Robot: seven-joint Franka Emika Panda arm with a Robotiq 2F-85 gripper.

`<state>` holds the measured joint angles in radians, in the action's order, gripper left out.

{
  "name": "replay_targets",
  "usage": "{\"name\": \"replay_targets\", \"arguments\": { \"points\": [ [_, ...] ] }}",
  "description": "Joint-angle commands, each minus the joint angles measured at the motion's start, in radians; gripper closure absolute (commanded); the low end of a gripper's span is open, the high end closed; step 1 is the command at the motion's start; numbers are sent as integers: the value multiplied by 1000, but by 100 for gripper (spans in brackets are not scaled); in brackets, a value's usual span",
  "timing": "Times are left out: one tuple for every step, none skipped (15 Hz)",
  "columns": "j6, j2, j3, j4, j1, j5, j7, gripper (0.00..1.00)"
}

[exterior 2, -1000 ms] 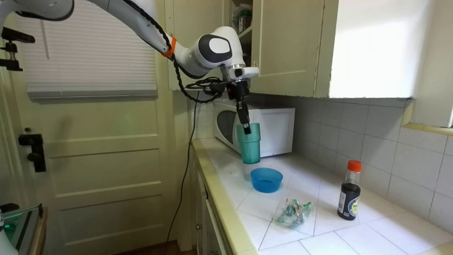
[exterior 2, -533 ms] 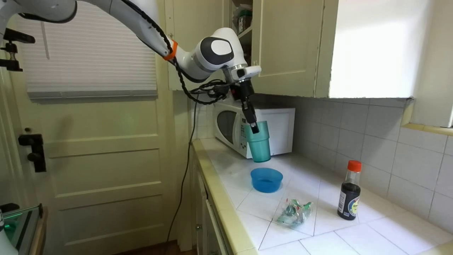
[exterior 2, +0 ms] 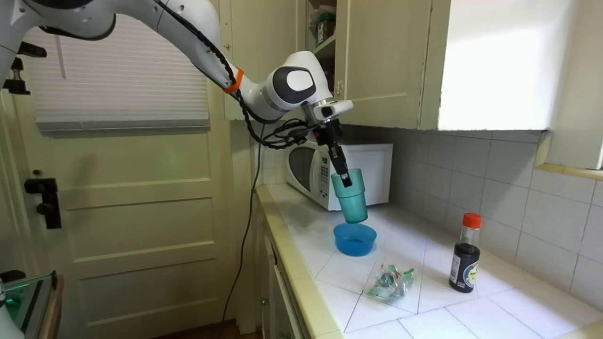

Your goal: Put the blue cup in the blue bowl.

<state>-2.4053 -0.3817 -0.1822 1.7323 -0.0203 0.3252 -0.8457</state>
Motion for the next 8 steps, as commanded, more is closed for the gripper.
{"name": "replay_targets", "arguments": {
  "points": [
    [-20, -16, -12, 5, 4, -23, 17, 99],
    [-19, -18, -13, 11, 3, -28, 15, 99],
    [-18, -22, -13, 15, 1, -33, 16, 99],
    [-18, -22, -15, 22, 0, -37, 12, 99],
    [-17, -23, -17, 27, 0, -41, 11, 99],
    [-20, -28, -15, 28, -2, -51, 16, 99],
    [-17, -35, -14, 27, -2, -60, 16, 99],
    [-16, -42, -14, 26, -3, -71, 14, 99]
  ]
}}
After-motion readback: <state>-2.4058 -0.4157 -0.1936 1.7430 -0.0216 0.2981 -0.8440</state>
